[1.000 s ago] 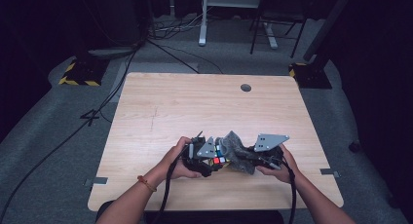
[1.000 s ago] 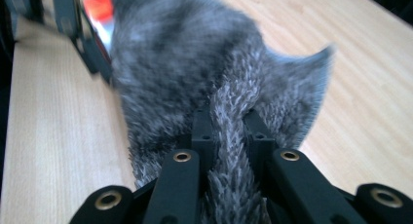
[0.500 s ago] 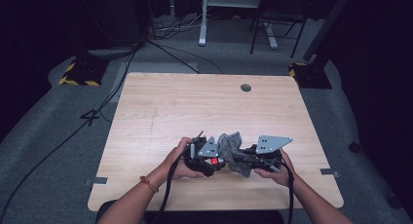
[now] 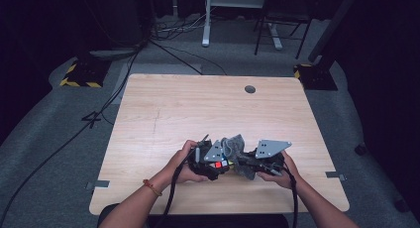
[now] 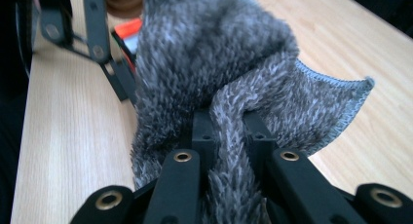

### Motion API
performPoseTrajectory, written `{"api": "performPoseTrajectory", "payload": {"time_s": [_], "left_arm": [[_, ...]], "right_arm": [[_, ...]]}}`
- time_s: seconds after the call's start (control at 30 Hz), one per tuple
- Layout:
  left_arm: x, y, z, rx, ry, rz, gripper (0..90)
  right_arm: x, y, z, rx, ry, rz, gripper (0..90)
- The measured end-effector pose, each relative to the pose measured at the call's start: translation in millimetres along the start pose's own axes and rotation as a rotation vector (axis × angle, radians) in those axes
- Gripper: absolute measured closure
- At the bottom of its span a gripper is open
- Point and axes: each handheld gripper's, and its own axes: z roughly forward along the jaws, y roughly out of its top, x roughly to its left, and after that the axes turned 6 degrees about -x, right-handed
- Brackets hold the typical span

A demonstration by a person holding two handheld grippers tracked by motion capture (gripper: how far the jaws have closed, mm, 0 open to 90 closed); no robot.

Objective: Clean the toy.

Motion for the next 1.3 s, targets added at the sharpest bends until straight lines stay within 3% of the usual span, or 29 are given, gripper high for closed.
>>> {"api": "performPoseTrajectory", "payload": {"time_s": [0.1, 0.33, 0.43, 0.5, 0.7, 0.9, 1.07, 1.2, 1.3], "left_arm": [[0.4, -0.8, 0.5, -0.006, -0.006, -0.01, 33.8], [0.7, -2.5, 6.4, 0.022, -0.011, -0.007, 33.5], [0.4, -3.0, 9.8, 0.036, 0.006, -0.005, 33.3], [0.8, -3.7, 10.0, 0.04, 0.008, -0.012, 33.3], [2.5, -1.7, -0.1, -0.018, 0.016, -0.021, 33.5], [5.8, -0.1, -9.3, -0.071, 0.019, -0.041, 33.6], [7.5, -2.3, -8.7, -0.058, 0.025, -0.042, 33.5], [0.6, -1.1, 3.0, -0.009, 0.01, -0.011, 33.5], [-3.6, -0.2, 9.8, 0.001, 0.008, -0.005, 33.3]], "right_arm": [[-0.4, -2.7, 0.0, 0.005, 0.009, 0.017, 80.2], [7.7, 12.6, -5.6, -0.102, 0.014, 0.018, 80.3], [10.1, 15.3, -3.2, -0.105, 0.004, 0.004, 80.3], [9.7, 15.4, -0.8, -0.094, 0.0, 0.004, 80.3], [1.7, 1.3, 4.3, -0.027, -0.026, 0.037, 80.3], [1.1, -9.7, 9.0, 0.041, -0.011, 0.04, 80.3], [4.6, -0.6, 2.7, -0.001, -0.045, 0.018, 80.3], [7.4, 11.4, -10.1, -0.09, -0.024, 0.025, 80.3], [14.2, 17.6, -9.5, -0.091, -0.018, -0.009, 80.2]]}}
